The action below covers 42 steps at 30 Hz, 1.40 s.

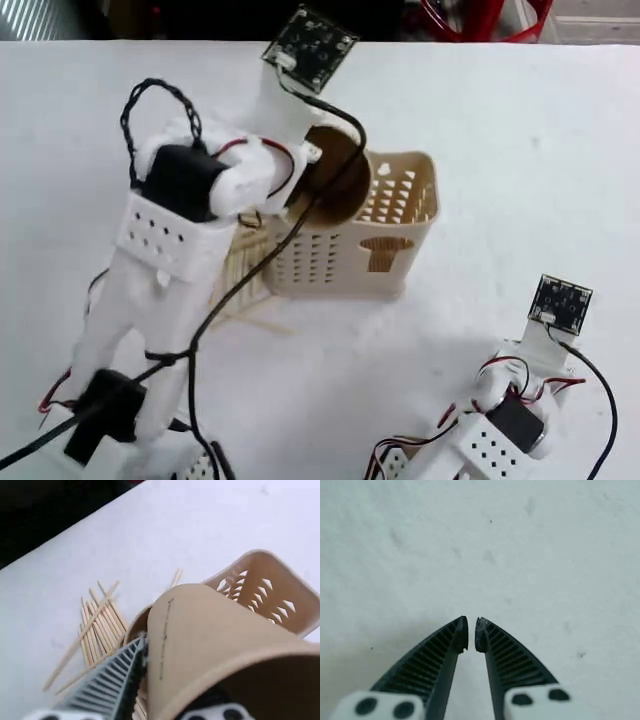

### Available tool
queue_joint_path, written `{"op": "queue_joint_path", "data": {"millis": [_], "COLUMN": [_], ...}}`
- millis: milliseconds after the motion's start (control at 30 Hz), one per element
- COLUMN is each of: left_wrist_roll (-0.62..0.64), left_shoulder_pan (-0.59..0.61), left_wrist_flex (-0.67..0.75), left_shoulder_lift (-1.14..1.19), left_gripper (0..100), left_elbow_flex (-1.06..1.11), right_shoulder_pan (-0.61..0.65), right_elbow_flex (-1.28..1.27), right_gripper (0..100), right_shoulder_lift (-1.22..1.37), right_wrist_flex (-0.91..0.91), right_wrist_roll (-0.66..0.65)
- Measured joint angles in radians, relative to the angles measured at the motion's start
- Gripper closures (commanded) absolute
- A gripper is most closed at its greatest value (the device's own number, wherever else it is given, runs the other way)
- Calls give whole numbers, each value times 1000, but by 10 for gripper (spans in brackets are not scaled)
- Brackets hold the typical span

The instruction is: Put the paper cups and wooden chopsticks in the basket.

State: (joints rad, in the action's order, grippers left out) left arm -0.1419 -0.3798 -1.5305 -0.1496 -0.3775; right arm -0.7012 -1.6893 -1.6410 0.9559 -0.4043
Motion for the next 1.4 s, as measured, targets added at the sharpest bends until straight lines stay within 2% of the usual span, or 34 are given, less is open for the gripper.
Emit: {"op": "queue_joint_path", "data": {"millis": [233, 433, 733, 1067, 1400], "left_wrist_roll": [51, 35, 20, 5, 5], "left_shoulder_pan": [46, 110, 121, 121, 117], "left_wrist_flex": [-48, -48, 18, 245, 176], "left_shoulder_lift": [9, 9, 9, 9, 9], "left_gripper": [960, 833, 832, 828, 831], "left_elbow_flex": [0, 0, 0, -5, -8], "right_shoulder_pan": [0, 0, 0, 0, 0], "right_elbow_flex": [0, 0, 0, 0, 0], "right_gripper": [954, 954, 954, 954, 954], "right_shoulder_lift": [0, 0, 0, 0, 0], "right_wrist_flex": [0, 0, 0, 0, 0], "right_wrist_roll": [0, 0, 0, 0, 0]}}
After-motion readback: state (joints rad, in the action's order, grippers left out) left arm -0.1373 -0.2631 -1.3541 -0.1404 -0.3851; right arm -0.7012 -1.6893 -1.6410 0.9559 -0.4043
